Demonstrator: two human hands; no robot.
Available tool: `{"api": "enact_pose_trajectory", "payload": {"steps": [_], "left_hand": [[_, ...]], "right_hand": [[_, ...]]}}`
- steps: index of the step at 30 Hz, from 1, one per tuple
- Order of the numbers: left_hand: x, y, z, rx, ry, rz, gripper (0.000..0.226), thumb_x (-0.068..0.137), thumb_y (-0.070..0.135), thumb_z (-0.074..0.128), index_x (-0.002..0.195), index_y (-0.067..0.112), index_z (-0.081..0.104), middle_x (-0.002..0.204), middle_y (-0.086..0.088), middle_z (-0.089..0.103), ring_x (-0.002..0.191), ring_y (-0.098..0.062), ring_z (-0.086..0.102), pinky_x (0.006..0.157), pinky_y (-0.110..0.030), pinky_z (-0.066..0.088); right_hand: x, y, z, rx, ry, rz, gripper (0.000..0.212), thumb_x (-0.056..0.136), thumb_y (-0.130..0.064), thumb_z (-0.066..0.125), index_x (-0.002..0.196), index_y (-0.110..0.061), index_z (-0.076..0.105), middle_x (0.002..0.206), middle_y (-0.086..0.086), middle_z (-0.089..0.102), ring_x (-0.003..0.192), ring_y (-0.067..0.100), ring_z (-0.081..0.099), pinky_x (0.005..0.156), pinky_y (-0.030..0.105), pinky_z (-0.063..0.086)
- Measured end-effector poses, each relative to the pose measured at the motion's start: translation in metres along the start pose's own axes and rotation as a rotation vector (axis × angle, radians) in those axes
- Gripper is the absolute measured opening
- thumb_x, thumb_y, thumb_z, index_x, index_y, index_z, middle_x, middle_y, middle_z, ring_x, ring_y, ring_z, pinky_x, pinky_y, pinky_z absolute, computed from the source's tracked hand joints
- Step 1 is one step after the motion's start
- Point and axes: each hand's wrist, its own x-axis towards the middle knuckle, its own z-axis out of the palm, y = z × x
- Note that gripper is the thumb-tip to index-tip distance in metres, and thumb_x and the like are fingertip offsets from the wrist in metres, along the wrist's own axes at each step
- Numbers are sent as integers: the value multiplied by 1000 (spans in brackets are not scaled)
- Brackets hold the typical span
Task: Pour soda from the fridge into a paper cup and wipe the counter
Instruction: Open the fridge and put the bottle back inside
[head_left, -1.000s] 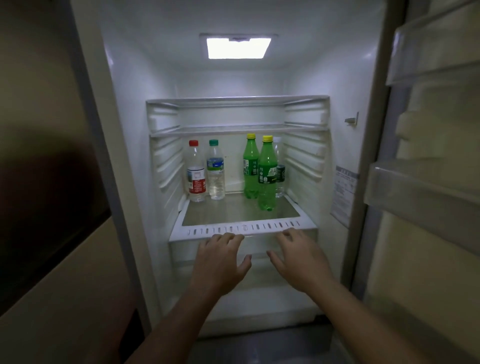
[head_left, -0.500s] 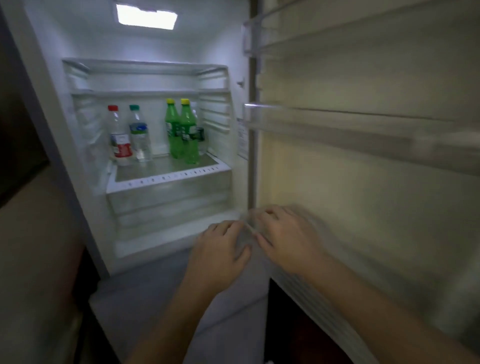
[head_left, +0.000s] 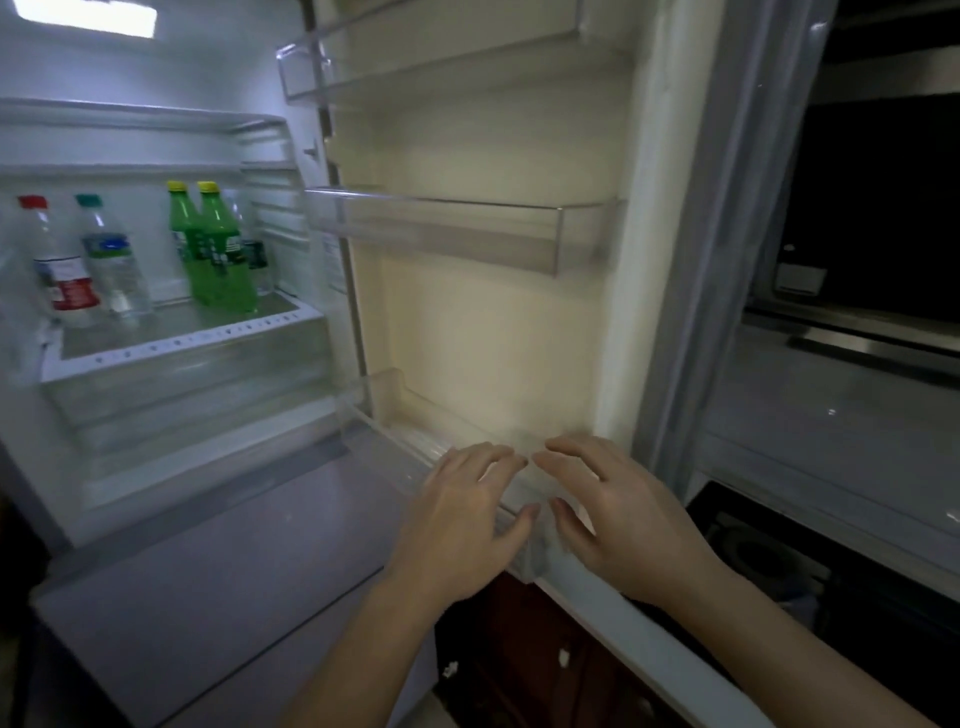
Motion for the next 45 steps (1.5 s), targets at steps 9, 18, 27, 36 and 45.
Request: {"api": "enact_pose_trajectory", "payload": {"steps": [9,18,27,36,45], "left_hand": [[-21,42,26,70,-142,-28,64,95,55,36,149,22,43,153,6,44,144,-17,36,122,-44,22],[-42,67,18,336,-216,-125,69,92,49,35,152,16,38,155,2,42,137,-25,47,114,-46,36],[-91,80,-23,559,-238,-335,74,75,38,65,143,13,51,144,-3,56,130,-27,56,99,-58,49],[-122,101,-101,552,-30,-449,80,91,34,59,158,22,18,166,0,17,152,-21,20,119,-50,28],[-140,85,-153,690,92,-428,84,88,36,63,158,22,20,167,-6,9,154,-23,10,120,-50,27]], "right_hand": [[-62,49,-33,-65,-29,-2,48,89,-18,58,137,-17,53,143,6,49,133,23,45,105,41,45],[-86,76,-44,1,-9,26,61,85,-14,68,143,-15,46,145,7,45,128,23,50,96,44,52],[-87,49,-38,120,12,-29,70,100,-44,38,157,-16,7,156,7,32,134,18,41,109,30,36],[-67,-31,-5,355,-36,-233,75,98,-59,25,154,-31,-16,162,-6,12,144,6,21,117,25,19],[10,-98,55,429,-13,-399,66,100,-49,38,155,-16,22,159,-1,26,142,13,31,115,30,30]]}}
